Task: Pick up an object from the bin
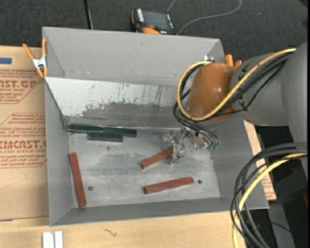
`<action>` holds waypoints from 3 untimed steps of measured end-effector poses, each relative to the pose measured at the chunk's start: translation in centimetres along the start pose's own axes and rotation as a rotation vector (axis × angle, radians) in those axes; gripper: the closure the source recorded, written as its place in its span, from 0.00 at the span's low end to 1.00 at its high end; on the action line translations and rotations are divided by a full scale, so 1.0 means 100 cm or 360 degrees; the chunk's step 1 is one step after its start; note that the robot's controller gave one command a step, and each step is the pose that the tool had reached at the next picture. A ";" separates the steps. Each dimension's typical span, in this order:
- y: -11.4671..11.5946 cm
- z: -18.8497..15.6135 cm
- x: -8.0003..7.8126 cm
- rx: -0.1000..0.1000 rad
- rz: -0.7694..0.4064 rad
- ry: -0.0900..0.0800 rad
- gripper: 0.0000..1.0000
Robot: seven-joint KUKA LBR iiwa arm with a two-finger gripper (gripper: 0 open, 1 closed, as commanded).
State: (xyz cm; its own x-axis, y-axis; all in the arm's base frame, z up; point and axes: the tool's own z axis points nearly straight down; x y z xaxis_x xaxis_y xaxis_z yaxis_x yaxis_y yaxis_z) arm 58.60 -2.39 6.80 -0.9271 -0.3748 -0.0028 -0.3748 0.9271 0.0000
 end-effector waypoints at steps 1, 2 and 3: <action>0.000 -0.026 -0.001 0.0002 0.0000 -0.0002 1.00; 0.000 -0.104 -0.004 0.0007 0.0000 -0.0012 1.00; 0.001 -0.122 -0.006 0.0003 0.0000 -0.0004 1.00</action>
Offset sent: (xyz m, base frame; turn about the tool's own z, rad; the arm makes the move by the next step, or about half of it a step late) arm 0.0000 0.0002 0.0249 0.0000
